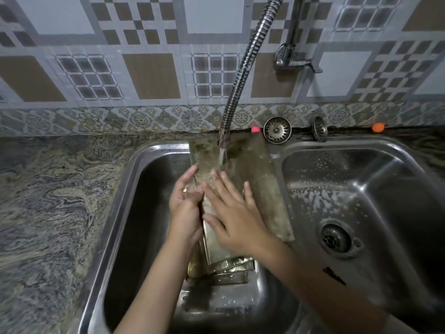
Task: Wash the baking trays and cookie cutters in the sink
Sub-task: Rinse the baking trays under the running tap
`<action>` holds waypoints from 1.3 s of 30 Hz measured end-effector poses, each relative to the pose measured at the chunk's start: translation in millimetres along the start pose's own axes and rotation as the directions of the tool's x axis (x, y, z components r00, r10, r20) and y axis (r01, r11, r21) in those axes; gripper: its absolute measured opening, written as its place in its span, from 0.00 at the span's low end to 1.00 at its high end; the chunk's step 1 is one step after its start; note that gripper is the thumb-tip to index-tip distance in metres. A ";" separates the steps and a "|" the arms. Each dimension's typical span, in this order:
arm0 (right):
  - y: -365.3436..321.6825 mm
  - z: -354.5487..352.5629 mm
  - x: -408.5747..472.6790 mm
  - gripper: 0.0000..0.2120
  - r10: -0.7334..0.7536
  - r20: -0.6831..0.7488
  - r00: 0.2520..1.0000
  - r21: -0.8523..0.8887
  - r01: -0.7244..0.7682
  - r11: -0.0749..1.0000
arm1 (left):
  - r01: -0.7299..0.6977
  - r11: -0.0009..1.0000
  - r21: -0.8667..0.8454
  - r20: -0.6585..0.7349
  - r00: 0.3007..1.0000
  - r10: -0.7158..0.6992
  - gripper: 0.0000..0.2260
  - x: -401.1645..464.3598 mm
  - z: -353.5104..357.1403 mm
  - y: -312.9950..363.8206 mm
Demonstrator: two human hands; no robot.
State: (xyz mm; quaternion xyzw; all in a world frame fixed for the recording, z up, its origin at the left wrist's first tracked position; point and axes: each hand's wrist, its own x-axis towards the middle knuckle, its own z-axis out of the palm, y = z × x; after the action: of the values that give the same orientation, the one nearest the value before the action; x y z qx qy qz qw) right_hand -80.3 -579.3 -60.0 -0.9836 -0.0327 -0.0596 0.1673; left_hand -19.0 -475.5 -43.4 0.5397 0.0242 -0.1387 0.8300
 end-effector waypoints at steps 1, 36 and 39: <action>2.5 4.0 -6.4 0.29 -0.044 0.001 0.999 -0.007 0.044 0.999 | -0.016 1.000 -0.023 -0.021 1.000 0.015 0.22 6.0 -4.9 4.6; 46.8 -29.2 44.7 0.32 0.345 -0.060 0.937 -0.086 -0.349 0.933 | 0.078 0.995 -0.055 0.091 0.993 -0.073 0.20 -3.2 -2.4 -7.8; 8.2 -5.0 19.0 0.30 0.057 0.014 0.998 -0.080 -0.056 0.995 | 0.036 0.997 -0.075 0.022 0.999 -0.034 0.22 11.6 -6.9 1.0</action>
State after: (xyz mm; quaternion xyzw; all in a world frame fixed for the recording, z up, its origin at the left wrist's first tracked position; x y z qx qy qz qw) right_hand -61.3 -587.8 -55.5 -0.9905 -0.0040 -0.0480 0.1291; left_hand -6.9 -471.3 -47.6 0.5059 0.0303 -0.1577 0.8475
